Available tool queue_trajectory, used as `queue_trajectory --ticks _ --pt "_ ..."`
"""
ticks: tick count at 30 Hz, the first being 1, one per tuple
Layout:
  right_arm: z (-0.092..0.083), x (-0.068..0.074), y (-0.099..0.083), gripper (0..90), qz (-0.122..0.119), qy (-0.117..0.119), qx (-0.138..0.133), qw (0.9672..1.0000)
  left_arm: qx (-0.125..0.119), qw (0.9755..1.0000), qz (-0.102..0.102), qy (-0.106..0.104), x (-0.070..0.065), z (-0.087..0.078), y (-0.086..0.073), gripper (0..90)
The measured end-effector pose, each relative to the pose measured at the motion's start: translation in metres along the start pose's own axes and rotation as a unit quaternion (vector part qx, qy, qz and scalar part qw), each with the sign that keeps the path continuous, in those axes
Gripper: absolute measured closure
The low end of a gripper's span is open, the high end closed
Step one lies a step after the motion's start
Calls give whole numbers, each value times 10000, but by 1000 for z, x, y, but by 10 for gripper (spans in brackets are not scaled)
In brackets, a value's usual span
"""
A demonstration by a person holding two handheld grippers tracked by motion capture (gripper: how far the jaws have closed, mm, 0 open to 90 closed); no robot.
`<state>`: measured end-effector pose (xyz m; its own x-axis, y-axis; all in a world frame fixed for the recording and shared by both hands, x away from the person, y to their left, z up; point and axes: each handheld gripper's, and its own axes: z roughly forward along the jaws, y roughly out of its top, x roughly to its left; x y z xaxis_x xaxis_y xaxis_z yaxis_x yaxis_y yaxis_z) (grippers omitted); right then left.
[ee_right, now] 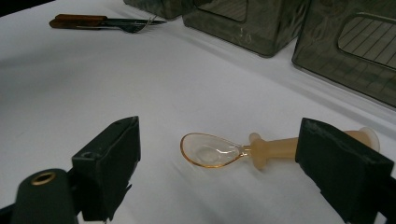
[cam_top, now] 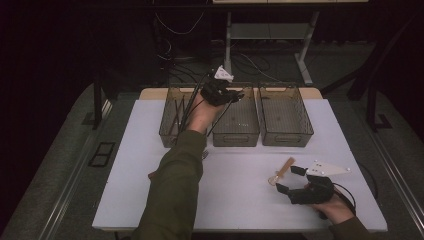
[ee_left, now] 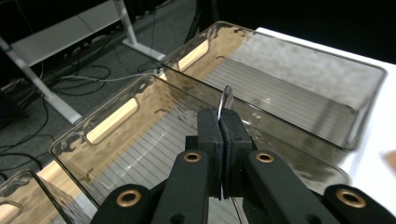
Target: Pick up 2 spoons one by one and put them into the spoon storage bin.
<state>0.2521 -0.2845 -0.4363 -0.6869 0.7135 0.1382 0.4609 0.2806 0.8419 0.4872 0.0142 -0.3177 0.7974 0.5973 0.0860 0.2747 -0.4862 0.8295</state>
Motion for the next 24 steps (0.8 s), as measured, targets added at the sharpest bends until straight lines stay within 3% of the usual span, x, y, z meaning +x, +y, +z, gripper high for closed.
queue_trajectory --ticks 5,13,22,23,24 --pt "0 0 0 142 7 20 -33 10000 -45 9998 -145 147 7 14 4 884" --pt "-1 -1 1 142 -11 61 -49 10000 92 9988 -49 489 5 37 -2 883" --pt "-1 -1 1 142 -4 92 -56 9999 287 9984 -57 492 0 56 -10 879" --pt "-1 -2 1 142 -20 84 -65 9999 338 9983 -124 453 0 58 -11 868" --pt "-1 -2 1 142 -7 90 -57 9999 356 9982 -144 471 -1 60 -12 775"
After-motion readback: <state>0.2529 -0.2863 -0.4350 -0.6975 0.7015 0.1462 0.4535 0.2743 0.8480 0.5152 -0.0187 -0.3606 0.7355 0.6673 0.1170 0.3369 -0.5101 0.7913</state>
